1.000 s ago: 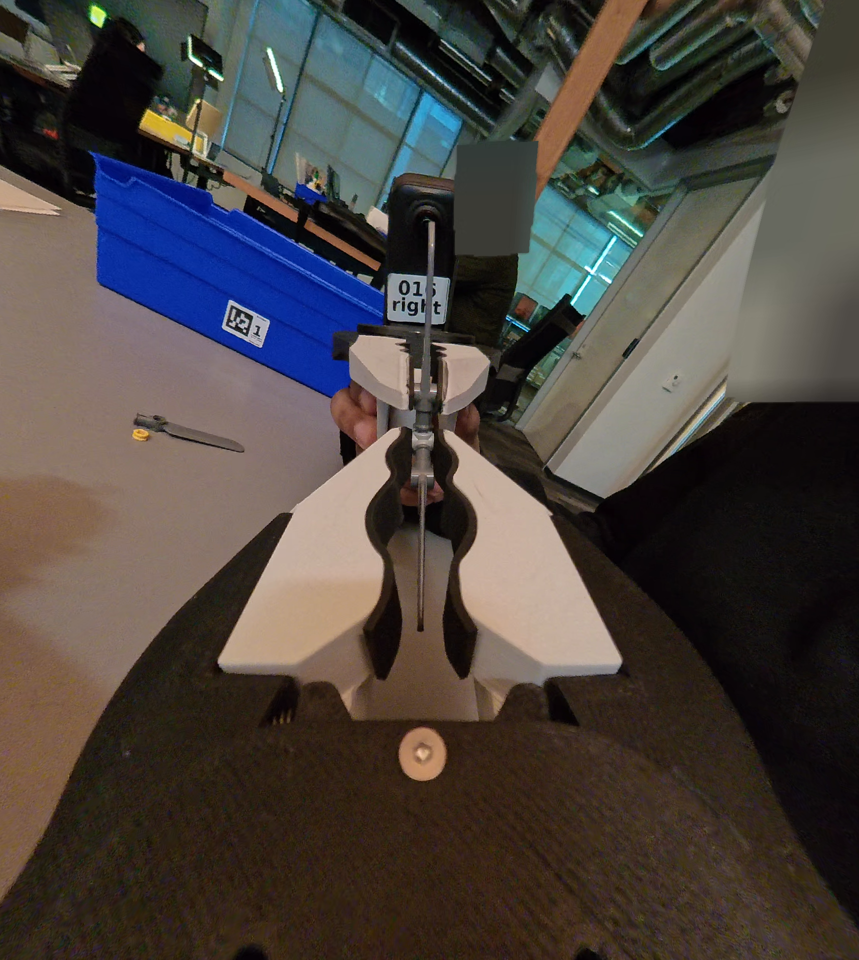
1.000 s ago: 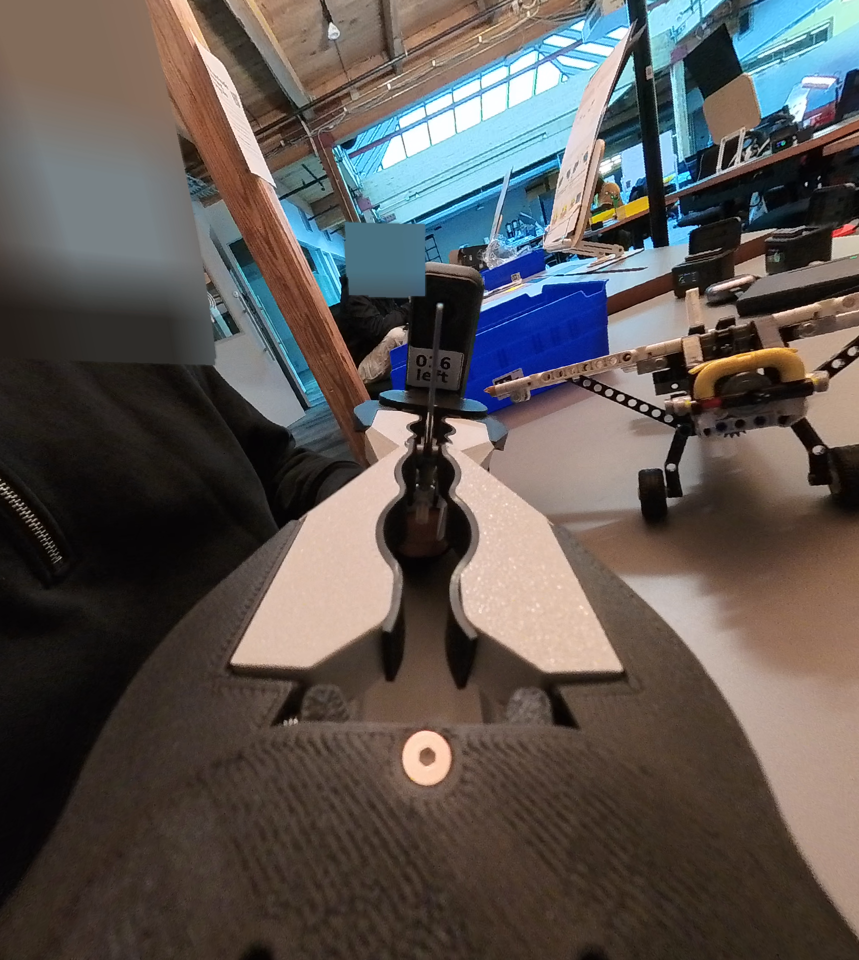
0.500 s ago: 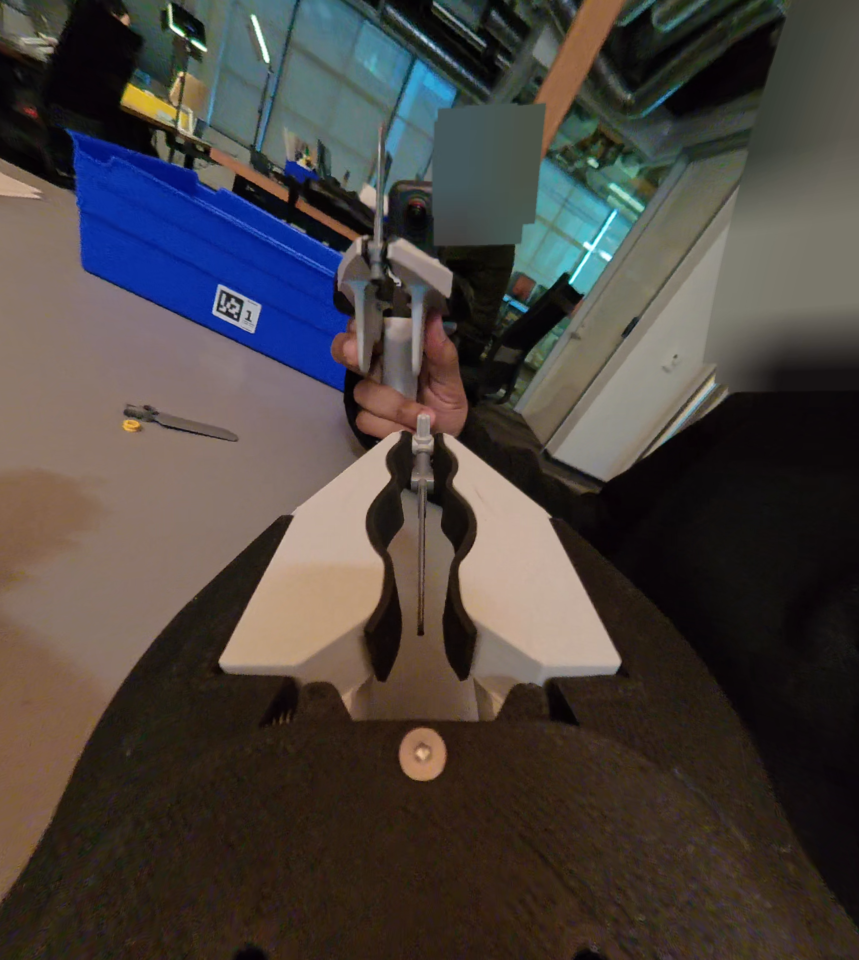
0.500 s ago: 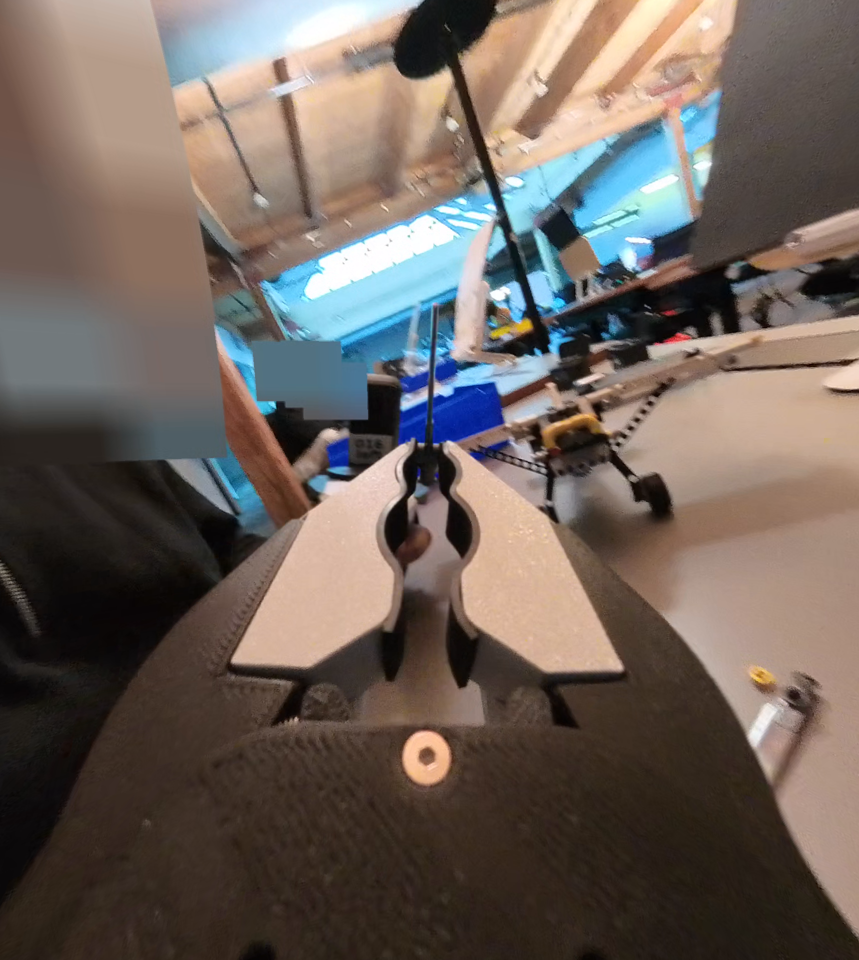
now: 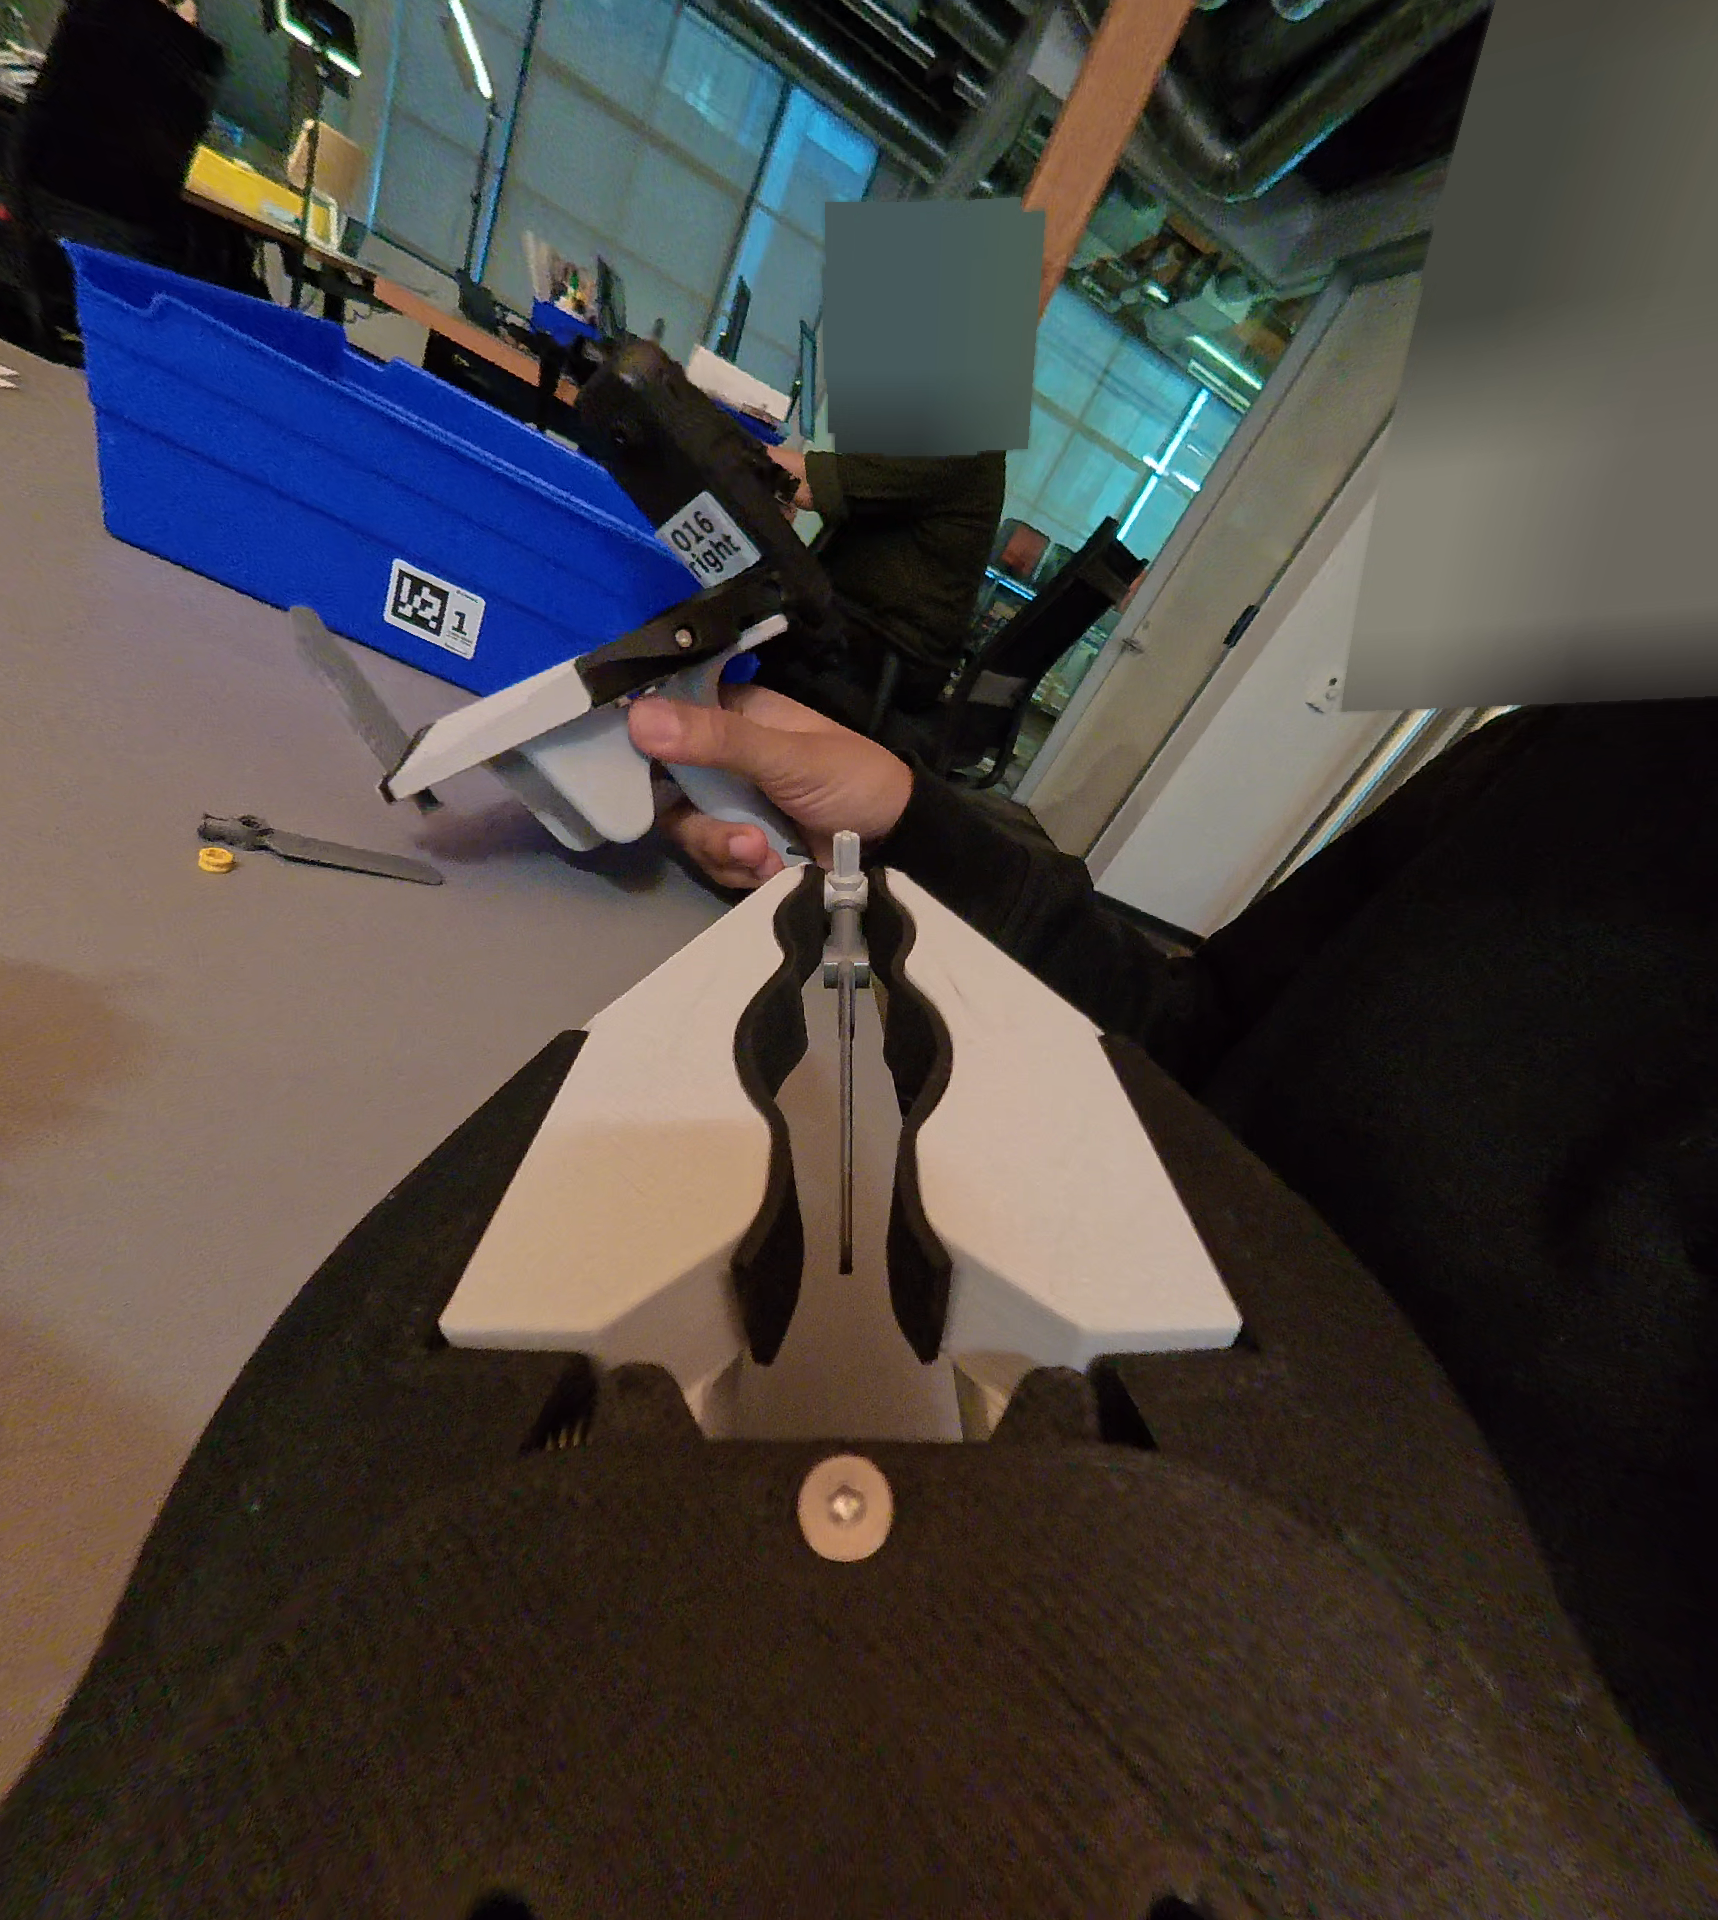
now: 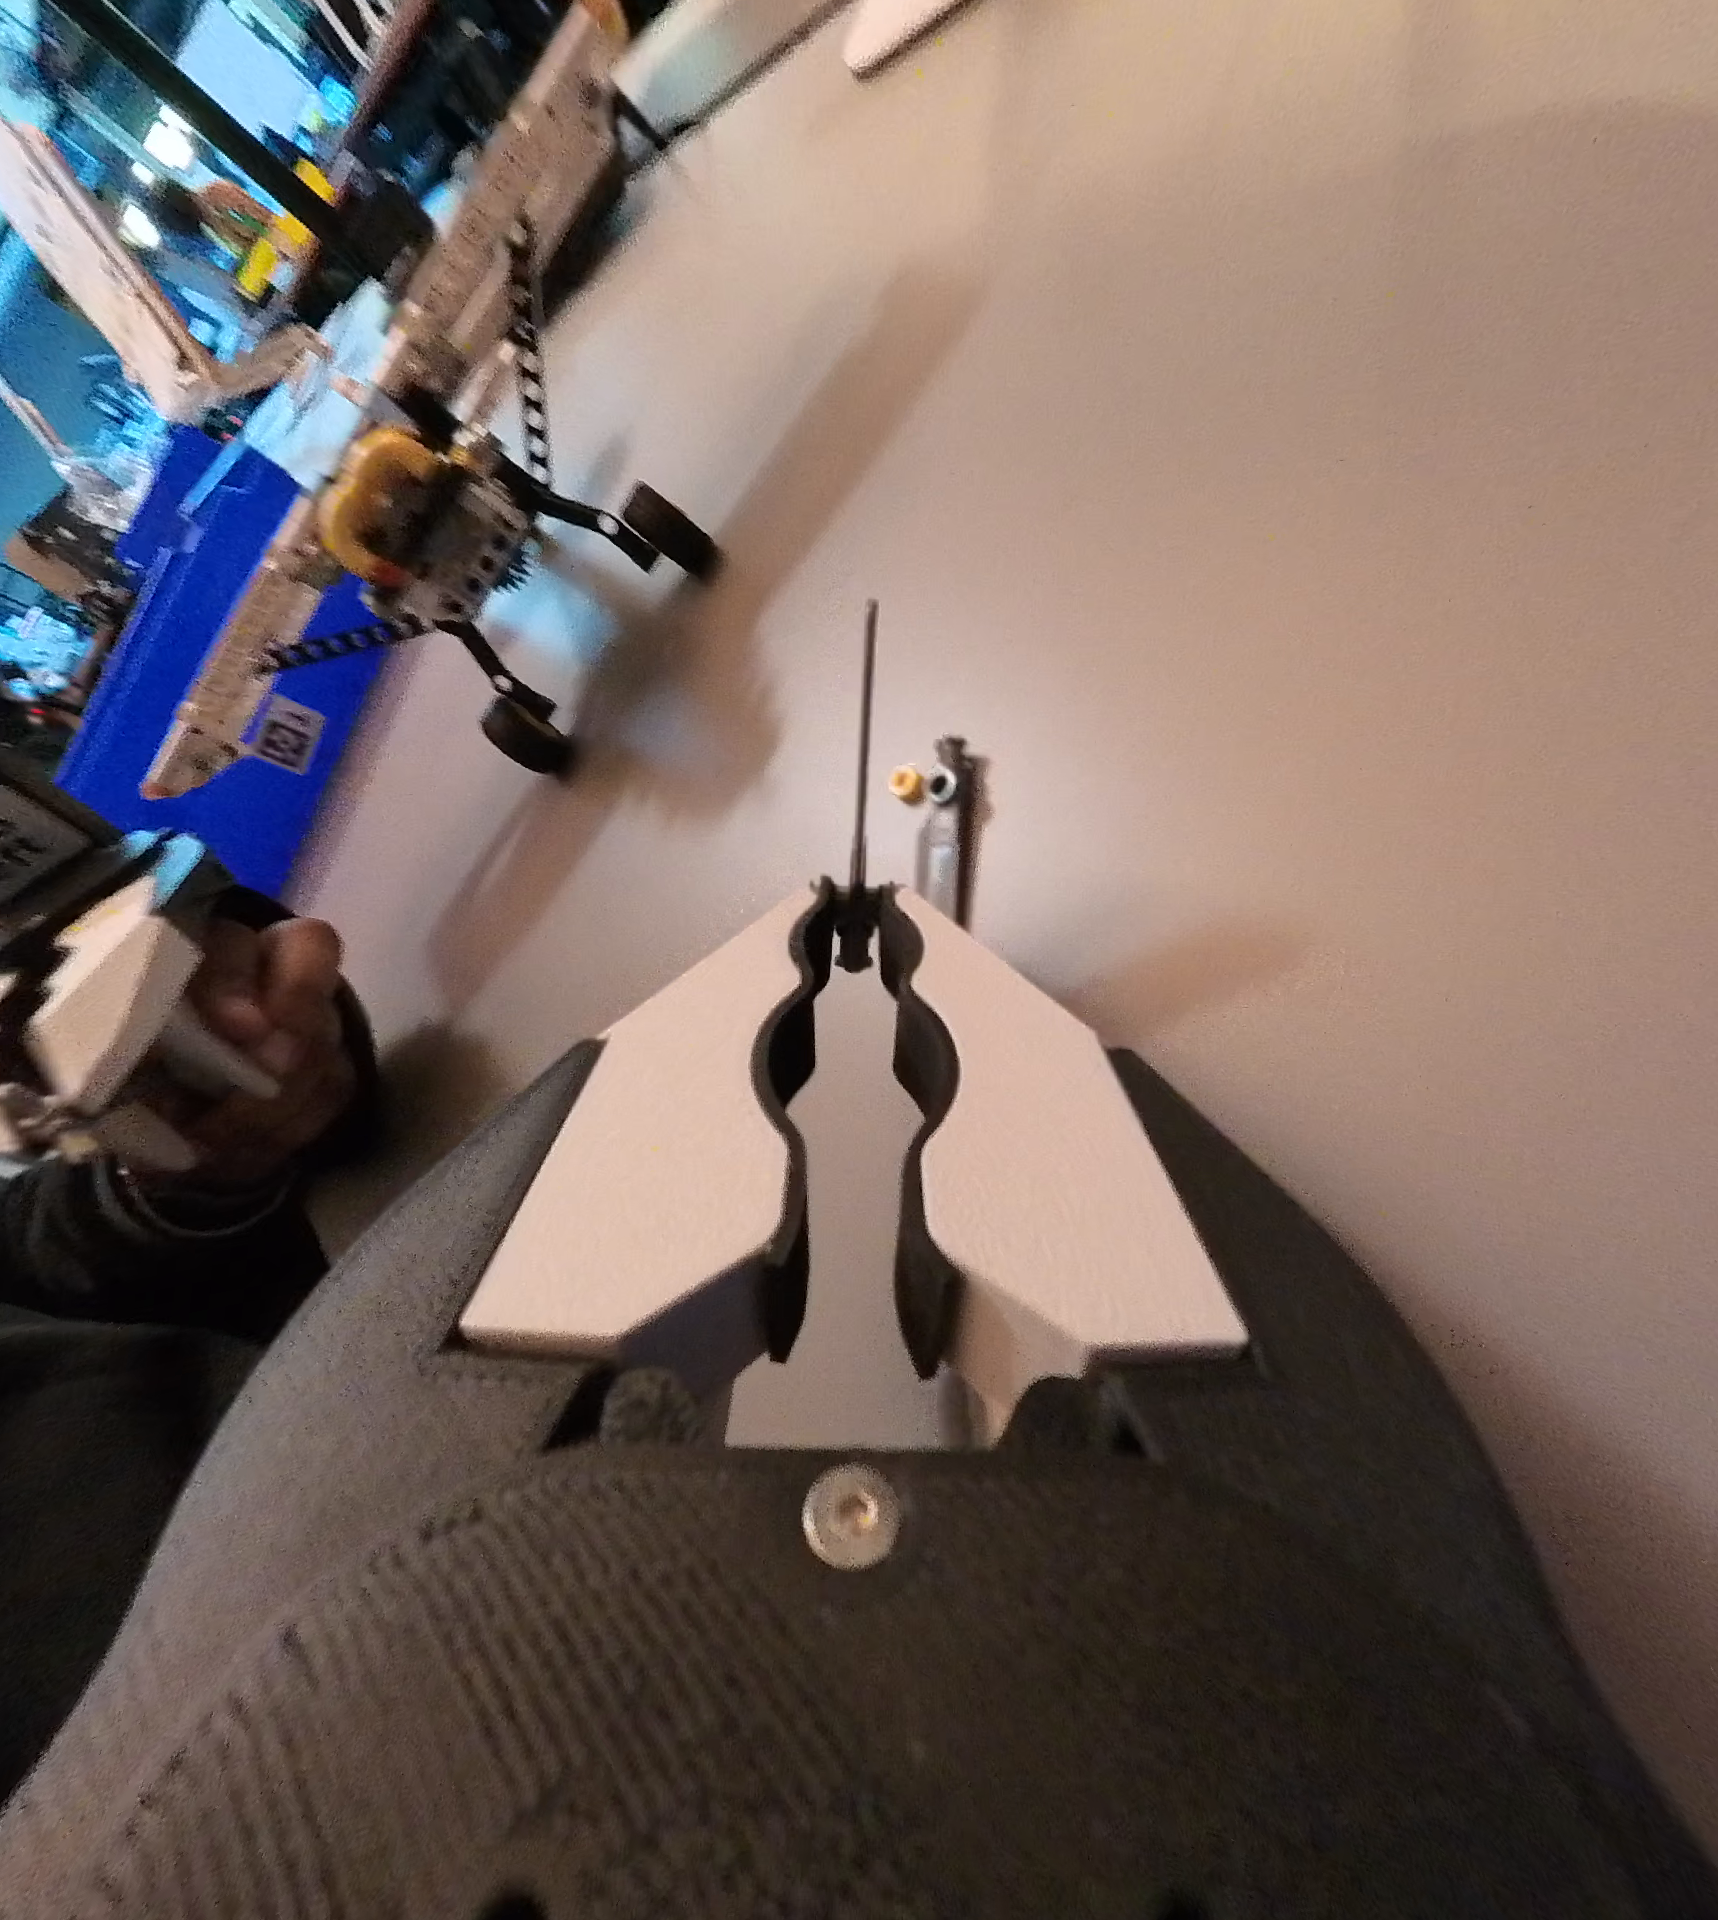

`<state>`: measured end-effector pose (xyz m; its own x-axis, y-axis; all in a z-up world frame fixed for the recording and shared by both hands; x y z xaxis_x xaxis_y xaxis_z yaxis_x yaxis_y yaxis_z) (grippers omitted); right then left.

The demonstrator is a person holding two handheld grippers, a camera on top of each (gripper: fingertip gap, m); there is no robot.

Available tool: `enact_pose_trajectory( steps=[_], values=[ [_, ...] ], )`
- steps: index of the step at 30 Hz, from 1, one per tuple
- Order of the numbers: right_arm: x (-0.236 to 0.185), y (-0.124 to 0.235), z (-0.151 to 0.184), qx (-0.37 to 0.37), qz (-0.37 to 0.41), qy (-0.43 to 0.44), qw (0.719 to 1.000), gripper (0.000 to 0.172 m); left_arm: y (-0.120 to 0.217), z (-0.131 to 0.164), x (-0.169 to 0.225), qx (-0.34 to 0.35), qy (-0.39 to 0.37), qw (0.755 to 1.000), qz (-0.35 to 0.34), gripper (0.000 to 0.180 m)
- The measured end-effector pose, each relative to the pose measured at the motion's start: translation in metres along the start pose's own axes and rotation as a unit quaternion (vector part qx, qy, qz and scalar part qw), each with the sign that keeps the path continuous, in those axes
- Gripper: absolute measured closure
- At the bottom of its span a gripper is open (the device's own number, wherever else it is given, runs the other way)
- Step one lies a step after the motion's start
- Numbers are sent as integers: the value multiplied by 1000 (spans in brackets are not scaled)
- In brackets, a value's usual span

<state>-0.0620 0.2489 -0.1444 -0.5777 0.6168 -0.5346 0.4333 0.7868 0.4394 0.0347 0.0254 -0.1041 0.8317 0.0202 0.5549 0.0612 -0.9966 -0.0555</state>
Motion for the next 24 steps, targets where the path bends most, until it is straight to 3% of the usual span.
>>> enact_pose_trajectory(
  steps=[19,24],
  values=[
    [10,-1,8,-37,6,-33,999,163,1,-1,1,7,-8,1000,-1,175],
    [6,3,4,-38,46,-1,998,155,2,-2,1,9,-5,1000,0,175]
  ],
)
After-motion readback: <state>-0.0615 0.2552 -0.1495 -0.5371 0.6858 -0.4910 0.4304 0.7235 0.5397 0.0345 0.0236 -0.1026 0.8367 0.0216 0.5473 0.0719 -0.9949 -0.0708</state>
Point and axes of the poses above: each gripper's, where its closed fingertips meet, y back along the fingers, z out of its underside, x = y × z across the jaws, the point moved 8 cm from there along y, back along the fingers, and after that the axes turned 7 degrees about y, right-handed, at the moved point
